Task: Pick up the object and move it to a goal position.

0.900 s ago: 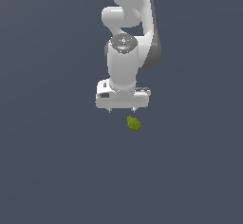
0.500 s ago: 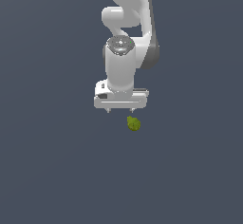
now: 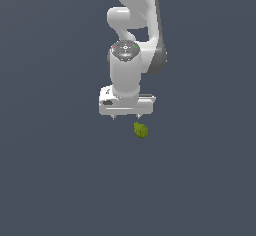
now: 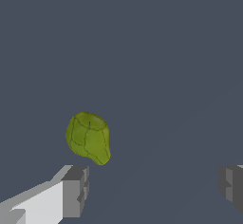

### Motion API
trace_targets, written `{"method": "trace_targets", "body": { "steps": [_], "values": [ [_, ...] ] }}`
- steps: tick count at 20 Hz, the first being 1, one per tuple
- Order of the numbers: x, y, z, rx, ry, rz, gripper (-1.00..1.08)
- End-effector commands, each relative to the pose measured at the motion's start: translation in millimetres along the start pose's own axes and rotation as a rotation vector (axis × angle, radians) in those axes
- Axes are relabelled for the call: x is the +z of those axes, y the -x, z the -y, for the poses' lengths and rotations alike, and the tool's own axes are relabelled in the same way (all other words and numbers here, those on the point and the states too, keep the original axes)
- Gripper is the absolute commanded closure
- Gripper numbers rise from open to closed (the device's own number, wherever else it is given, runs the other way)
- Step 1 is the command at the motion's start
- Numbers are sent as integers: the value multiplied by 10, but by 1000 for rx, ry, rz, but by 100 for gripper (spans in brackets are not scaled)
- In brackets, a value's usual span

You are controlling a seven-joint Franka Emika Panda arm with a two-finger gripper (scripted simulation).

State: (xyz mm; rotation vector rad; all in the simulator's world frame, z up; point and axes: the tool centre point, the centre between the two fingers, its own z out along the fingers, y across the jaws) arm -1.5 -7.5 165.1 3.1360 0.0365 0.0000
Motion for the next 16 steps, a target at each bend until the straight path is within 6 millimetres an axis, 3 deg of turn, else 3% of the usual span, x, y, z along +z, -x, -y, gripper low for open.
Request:
{"method": "trace_targets", "body": {
  "steps": [1, 11, 16],
  "values": [
    [67, 8, 65, -3, 0, 1, -92],
    [594, 113, 585, -19, -3, 0, -92],
    [725, 156, 718, -23, -5, 0, -92]
  ]
}}
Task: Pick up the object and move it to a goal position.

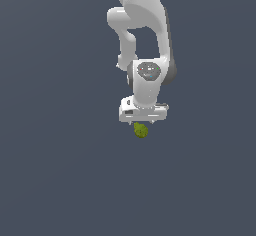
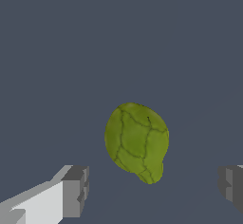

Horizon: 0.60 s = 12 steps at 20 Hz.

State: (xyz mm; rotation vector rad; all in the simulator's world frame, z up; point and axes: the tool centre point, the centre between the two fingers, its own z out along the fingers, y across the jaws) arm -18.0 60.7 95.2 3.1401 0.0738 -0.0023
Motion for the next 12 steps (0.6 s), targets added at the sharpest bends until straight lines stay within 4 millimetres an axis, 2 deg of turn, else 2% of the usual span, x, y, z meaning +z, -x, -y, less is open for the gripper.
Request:
{"method": "trace_targets", "body": {
  "steps": [1, 6, 12],
  "values": [
    [39, 10, 36, 0, 0, -2, -92],
    [62, 10, 31, -1, 0, 0, -92],
    [306, 20, 36, -1, -1, -1, -92]
  ]
}}
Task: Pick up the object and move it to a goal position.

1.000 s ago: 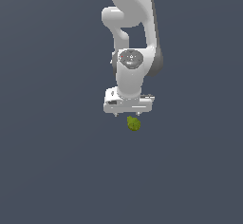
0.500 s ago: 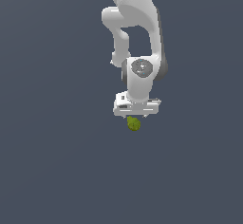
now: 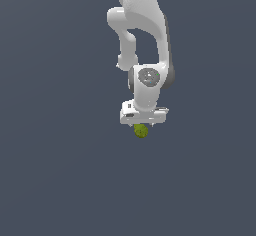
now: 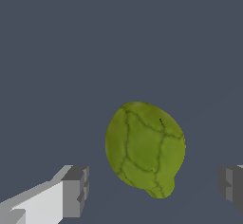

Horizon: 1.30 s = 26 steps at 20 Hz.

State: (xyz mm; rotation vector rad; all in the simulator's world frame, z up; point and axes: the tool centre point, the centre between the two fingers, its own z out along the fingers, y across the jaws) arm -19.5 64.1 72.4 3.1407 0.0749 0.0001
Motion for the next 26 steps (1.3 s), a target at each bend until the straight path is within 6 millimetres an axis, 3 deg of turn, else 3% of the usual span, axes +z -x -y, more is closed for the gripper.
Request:
{"method": "trace_targets", "body": {
  "steps": [1, 9, 10, 26],
  "values": [
    [133, 9, 3, 0, 0, 1, -92],
    [317, 1, 7, 0, 0, 0, -92],
    [317, 1, 7, 0, 0, 0, 108],
    [234, -52, 69, 0, 0, 0, 108]
  ]
}}
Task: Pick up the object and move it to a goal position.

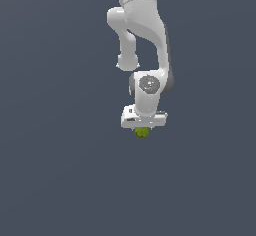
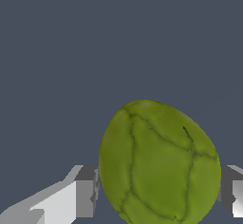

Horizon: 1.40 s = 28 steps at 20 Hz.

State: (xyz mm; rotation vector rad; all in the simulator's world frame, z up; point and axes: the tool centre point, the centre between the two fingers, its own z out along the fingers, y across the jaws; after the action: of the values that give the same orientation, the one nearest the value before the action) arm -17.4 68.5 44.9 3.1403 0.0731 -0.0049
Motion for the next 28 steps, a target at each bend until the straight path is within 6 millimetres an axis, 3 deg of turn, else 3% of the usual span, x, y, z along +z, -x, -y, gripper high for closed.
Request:
{"method": "trace_targets", "body": {
  "steps": [1, 7, 20, 28],
  "values": [
    [-68, -48, 49, -1, 0, -3, 108],
    [-311, -221, 247, -1, 0, -3, 108],
    [-1068, -778, 858, 0, 0, -3, 108],
    [-1436, -1064, 1160, 0, 0, -3, 108]
  ]
}}
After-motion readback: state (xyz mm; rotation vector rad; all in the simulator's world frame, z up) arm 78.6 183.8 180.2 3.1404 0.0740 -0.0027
